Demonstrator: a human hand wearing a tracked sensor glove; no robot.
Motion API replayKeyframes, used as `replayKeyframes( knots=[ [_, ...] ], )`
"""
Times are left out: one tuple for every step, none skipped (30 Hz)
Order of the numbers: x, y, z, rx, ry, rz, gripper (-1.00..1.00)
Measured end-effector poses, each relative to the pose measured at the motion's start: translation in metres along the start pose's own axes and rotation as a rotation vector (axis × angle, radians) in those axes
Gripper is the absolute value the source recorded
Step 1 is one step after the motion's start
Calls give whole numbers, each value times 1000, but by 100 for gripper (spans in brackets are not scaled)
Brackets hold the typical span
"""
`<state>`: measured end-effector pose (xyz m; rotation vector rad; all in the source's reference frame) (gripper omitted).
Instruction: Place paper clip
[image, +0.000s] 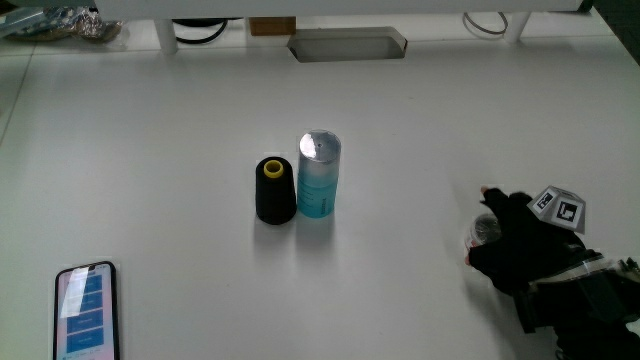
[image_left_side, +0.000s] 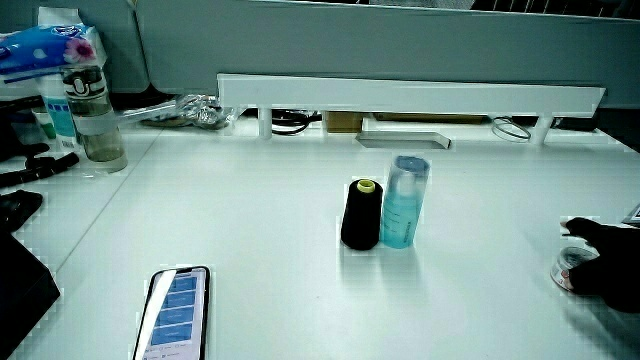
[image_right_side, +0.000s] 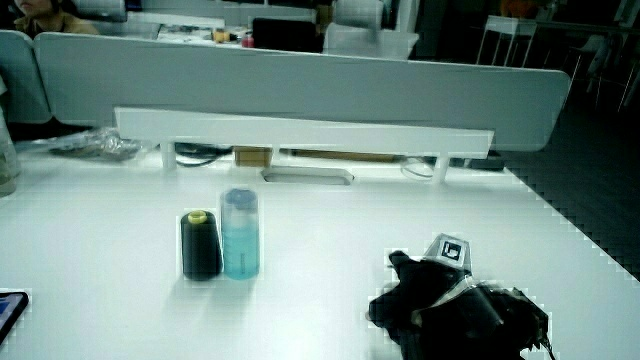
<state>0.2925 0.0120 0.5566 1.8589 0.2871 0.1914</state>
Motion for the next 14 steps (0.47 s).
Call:
replayKeyframes(
  knots=[
    [0, -4, 4, 11, 6, 11, -100],
    [1, -7, 7, 22, 13, 21, -100],
    [1, -13, 12, 60, 39, 33, -100],
    [2, -18, 15, 72, 63, 36, -100],
    [1, -24, 19, 109, 62, 54, -100],
    [1, -30, 22, 135, 67, 56, -100],
    [1, -33, 25, 148, 64, 52, -100],
    [0, -38, 27, 160, 69, 59, -100],
    [-2, -43, 29, 174, 78, 78, -100],
    [-3, -44, 30, 179, 71, 77, -100],
    [-5, -45, 31, 189, 62, 84, -100],
    [-5, -44, 32, 195, 61, 76, -100],
    [-8, -46, 33, 194, 54, 88, -100],
    [-8, -44, 33, 189, 56, 77, -100]
  ],
)
